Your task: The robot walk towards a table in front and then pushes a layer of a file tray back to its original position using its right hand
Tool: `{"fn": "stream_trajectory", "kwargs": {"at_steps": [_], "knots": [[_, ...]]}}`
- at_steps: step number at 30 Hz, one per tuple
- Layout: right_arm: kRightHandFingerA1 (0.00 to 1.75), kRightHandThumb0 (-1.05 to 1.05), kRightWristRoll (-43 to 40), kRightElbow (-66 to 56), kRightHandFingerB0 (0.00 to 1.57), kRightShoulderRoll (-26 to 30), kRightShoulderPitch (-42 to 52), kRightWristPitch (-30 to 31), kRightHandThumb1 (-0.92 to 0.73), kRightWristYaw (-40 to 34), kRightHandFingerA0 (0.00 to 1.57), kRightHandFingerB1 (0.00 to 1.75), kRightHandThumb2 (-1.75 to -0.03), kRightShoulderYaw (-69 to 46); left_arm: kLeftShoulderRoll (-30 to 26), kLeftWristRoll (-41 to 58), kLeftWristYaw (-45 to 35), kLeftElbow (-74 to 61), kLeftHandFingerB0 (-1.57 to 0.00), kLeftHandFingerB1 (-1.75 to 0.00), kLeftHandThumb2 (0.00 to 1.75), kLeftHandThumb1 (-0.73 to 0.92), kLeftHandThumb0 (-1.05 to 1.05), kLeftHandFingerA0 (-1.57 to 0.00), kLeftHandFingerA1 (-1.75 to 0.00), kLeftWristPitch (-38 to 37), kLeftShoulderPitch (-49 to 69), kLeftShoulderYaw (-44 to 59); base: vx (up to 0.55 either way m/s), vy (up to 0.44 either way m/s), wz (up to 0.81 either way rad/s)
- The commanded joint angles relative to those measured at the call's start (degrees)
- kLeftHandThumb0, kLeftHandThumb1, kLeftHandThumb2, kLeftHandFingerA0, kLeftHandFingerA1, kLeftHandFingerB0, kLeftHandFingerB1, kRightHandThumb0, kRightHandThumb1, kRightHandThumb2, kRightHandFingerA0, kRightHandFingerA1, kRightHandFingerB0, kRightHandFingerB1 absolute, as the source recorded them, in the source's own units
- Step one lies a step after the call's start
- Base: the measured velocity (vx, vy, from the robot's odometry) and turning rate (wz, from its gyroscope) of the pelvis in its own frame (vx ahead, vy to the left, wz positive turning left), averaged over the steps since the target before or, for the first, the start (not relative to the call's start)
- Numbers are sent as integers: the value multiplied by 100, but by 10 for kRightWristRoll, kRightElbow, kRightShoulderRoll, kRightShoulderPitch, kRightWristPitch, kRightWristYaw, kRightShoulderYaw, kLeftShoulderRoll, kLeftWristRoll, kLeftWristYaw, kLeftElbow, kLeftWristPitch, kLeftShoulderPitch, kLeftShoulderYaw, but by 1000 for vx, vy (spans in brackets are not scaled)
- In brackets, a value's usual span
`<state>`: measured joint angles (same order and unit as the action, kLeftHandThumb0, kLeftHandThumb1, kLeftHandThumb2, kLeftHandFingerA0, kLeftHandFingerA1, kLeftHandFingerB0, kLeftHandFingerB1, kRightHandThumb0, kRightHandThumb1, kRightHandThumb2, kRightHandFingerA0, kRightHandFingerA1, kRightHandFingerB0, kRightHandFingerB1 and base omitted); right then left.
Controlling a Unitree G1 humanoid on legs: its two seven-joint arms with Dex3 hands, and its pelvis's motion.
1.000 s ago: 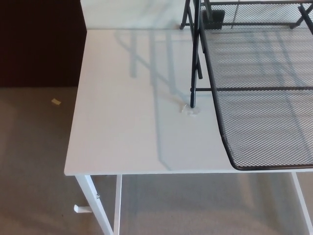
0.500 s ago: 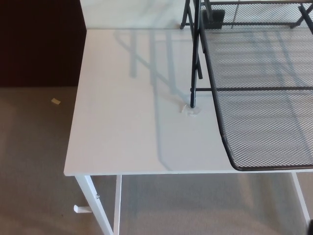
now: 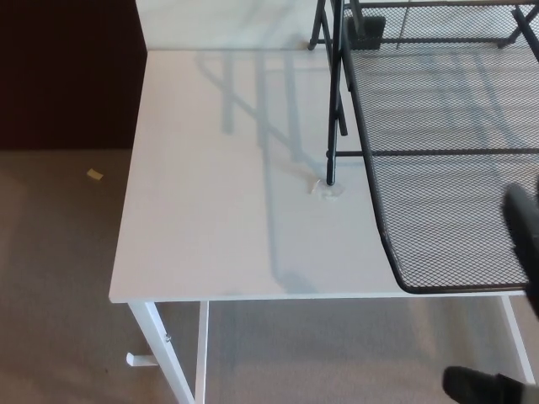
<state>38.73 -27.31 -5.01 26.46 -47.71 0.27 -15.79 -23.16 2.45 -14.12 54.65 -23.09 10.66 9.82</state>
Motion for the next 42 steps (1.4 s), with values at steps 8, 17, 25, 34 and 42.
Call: {"fn": "stream_trajectory", "kwargs": {"at_steps": [8, 17, 25, 34, 42], "knots": [[13, -72, 279, 129, 0, 36, -95, 198, -42, -63, 0, 0, -79, 61, -21, -9, -1, -9, -42, -44, 66, 42, -39, -60, -53, 16, -4, -1, 0, 0, 0], [12, -70, 298, 160, 0, 55, -143, 254, -41, -88, 0, 0, -78, 79, -23, -13, 2, 3, -43, -45, 67, 40, -40, -61, -54, 5, -15, -2, 0, 0, 0], [10, -72, 297, 189, 0, 85, -178, 306, -42, -102, 0, 0, -79, 100, -24, -17, 5, 5, -43, -45, 66, 41, -40, -61, -53, 9, -24, -7, 0, 0, 0], [9, -73, 291, 206, 0, 115, -209, 364, -42, -107, 0, 0, -79, 136, -23, -1, -11, -11, -43, -45, 66, 41, -37, -61, -53, 25, -25, -3, 0, 0, 0], [6, -77, 279, 206, 0, 139, -228, 403, -44, -112, 0, 0, -81, 170, -18, -1, -16, -46, -44, -43, 64, 44, -31, -61, -52, 29, -2, -2, 0, 0, 0]]}}
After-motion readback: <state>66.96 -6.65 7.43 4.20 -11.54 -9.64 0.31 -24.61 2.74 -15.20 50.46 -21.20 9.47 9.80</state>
